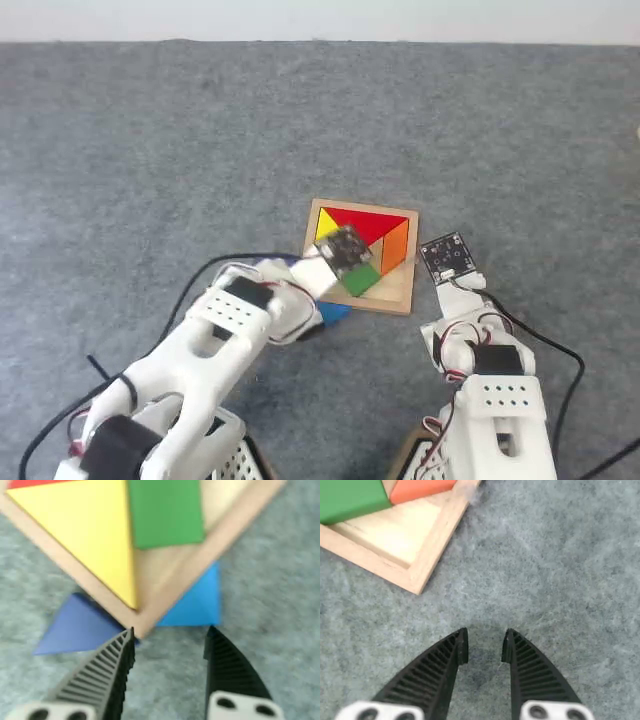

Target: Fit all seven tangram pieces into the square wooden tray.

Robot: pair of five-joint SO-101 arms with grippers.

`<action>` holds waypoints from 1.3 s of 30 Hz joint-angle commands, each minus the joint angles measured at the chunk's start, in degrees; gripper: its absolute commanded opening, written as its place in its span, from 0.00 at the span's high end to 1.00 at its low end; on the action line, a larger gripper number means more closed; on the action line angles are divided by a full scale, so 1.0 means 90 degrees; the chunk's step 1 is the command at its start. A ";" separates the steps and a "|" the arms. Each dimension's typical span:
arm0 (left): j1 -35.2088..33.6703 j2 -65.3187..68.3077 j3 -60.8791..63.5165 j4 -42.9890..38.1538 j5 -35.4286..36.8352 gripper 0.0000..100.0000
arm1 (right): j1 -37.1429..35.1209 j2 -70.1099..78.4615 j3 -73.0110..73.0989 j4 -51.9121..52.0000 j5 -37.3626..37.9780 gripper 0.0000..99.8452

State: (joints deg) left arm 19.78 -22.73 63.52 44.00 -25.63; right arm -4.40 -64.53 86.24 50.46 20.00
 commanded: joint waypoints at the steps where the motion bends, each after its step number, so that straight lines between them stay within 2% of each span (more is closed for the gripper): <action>1: -0.0059 0.0000 -0.0288 -0.0127 -0.0039 0.78 | -0.0054 -0.0122 -0.0049 -0.0103 -0.0039 0.87; 5: -0.0049 0.0694 -0.0542 -0.0244 -0.0039 0.78 | -0.0054 -0.0122 -0.0049 -0.0122 -0.0039 0.87; 8: -0.0049 0.1016 -0.0991 0.0205 -0.0049 0.78 | -0.0063 -0.0122 -0.0049 -0.0122 -0.0039 0.87; 12: 0.0322 0.0596 -0.0864 0.0654 -0.0010 0.78 | -0.0063 -0.0122 -0.0049 -0.0132 -0.0020 0.87; 17: 0.0801 0.0205 -0.0591 0.0713 0.0264 0.78 | -0.0063 -0.0122 -0.0049 -0.0132 -0.0020 0.87; 22: 0.0781 0.0928 -0.0806 0.0498 0.0283 0.78 | -0.0063 -0.0122 -0.0049 -0.0132 -0.0020 0.87; 28: 0.0703 0.1944 -0.1802 0.0811 0.0313 0.78 | -0.0063 -0.0122 -0.0049 -0.0132 -0.0020 0.87; 35: 0.0635 0.1983 -0.2222 0.0957 0.0313 0.80 | -0.0063 -0.0122 -0.0049 -0.0132 -0.0020 0.86; 39: 0.0264 0.1983 -0.2632 0.1221 0.0283 0.80 | -0.0122 -0.0122 -0.0049 -0.0132 -0.0020 0.86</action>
State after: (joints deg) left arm 24.44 -4.53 43.82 53.76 -23.34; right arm -4.40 -64.53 86.24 50.46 20.00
